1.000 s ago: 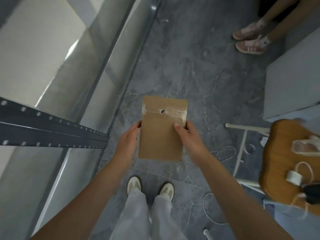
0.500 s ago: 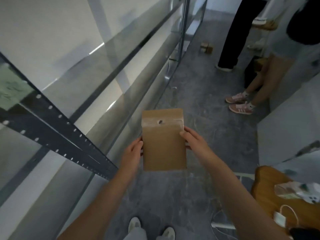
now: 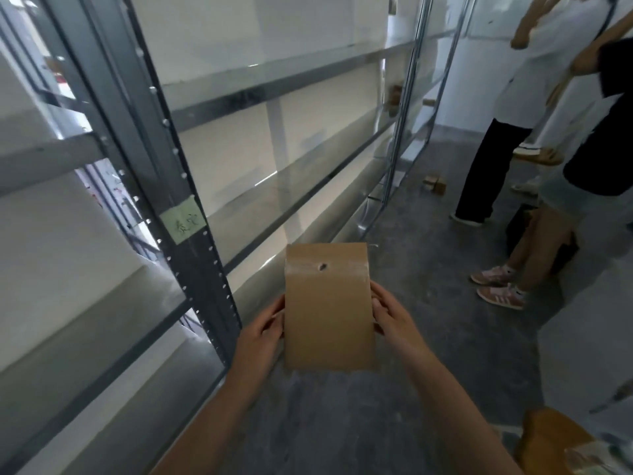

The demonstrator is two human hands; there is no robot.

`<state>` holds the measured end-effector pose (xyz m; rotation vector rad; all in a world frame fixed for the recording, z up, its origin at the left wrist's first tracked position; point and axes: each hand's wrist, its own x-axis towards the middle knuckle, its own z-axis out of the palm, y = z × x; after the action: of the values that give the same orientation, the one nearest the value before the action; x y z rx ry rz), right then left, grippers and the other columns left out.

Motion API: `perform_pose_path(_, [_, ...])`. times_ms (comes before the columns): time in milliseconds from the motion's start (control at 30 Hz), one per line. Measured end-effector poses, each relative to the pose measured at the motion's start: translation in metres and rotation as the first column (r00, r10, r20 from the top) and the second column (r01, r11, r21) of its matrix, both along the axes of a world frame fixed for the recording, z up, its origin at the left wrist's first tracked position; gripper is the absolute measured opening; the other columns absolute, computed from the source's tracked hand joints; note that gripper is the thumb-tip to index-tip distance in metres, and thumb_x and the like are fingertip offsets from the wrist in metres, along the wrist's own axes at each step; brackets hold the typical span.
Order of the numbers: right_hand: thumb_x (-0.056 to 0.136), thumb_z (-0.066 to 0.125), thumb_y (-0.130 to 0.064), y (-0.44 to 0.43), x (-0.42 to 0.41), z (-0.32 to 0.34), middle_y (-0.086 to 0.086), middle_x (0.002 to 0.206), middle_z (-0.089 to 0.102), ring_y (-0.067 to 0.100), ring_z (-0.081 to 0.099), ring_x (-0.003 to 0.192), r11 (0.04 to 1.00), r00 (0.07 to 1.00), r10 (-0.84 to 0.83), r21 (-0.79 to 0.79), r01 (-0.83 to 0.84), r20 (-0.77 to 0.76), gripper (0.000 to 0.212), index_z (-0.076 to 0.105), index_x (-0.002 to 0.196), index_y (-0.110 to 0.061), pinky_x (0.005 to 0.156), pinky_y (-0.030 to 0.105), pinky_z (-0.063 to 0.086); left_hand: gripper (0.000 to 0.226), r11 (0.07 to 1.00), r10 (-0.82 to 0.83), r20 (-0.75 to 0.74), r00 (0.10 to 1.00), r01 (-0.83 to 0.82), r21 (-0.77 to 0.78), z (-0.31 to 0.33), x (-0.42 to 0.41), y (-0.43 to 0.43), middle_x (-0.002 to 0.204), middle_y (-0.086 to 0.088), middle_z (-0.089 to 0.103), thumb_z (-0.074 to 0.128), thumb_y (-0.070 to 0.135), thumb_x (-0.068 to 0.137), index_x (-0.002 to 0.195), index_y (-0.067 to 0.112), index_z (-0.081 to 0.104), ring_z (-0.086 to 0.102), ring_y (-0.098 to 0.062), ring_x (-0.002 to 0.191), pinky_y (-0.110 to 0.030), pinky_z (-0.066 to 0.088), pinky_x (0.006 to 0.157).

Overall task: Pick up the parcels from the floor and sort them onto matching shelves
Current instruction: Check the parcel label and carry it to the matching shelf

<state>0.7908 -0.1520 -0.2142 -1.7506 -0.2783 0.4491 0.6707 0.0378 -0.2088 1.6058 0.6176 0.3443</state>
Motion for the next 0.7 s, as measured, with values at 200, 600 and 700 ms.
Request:
perform_pose_path(200, [0.107,0.034,-0.033,0.02,-0.059,0.028,-0.006,0.132,0.063,0.003,0.061,0.112,0.996,0.996,0.089,0.025,-0.089,-0.003,0.038,0.048,0.143,-0.033,0.08,0.019,0.056,0.03,0.996,0.064,0.086,0.994,-0.068,0.05,0.022,-0.08,0.008,0.13,0.024,0.063,0.051,0.034,0.105,0.13,0.049,0.059,0.056,0.022,0.11,-0.001,0.044,0.087])
perform_pose_path(600, [0.101,0.031,-0.055,0.086,-0.171,0.079,-0.017,0.145,0.051,0.012,0.049,0.133,0.943,0.948,0.319,0.105,-0.315,-0.017,0.034,0.042,0.131,-0.068,0.111,0.049,0.043,0.034,0.957,0.288,0.257,0.923,-0.265,-0.12,0.054,-0.217,0.031,0.138,0.013,0.066,0.048,0.046,0.097,0.129,0.05,0.06,0.065,-0.001,0.122,-0.029,0.054,0.105])
perform_pose_path(700, [0.099,0.031,-0.058,0.1,-0.191,0.087,-0.017,0.145,0.051,0.013,0.048,0.134,0.917,0.919,0.395,0.075,-0.393,-0.016,0.034,0.04,0.13,-0.07,0.112,0.048,0.042,0.035,0.949,0.312,0.274,0.91,-0.283,-0.141,0.058,-0.25,0.035,0.132,0.007,0.071,0.047,0.044,0.099,0.132,0.05,0.057,0.069,-0.005,0.117,-0.026,0.057,0.099])
